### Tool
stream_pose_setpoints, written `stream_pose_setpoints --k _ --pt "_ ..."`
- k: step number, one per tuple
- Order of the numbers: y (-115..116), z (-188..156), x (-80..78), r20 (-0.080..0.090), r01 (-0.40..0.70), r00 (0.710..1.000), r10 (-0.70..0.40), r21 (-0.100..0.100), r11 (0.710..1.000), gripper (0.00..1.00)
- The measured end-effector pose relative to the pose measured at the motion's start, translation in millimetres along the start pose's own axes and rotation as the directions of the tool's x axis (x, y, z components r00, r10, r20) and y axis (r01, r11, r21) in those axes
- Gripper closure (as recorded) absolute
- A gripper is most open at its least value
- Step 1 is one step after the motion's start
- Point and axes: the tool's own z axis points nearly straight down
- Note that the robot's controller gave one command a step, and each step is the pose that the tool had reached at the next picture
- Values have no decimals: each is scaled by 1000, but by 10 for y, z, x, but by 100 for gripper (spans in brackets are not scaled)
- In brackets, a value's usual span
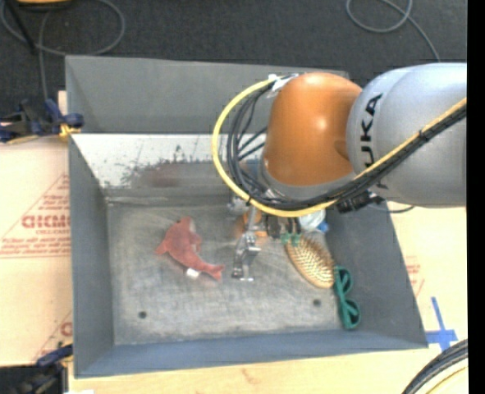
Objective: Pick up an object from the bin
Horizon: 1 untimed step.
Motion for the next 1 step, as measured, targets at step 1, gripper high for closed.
stream_pose_setpoints --k 1 --pt "-48 575 7 6 1 1000 -1 0 1000 0"
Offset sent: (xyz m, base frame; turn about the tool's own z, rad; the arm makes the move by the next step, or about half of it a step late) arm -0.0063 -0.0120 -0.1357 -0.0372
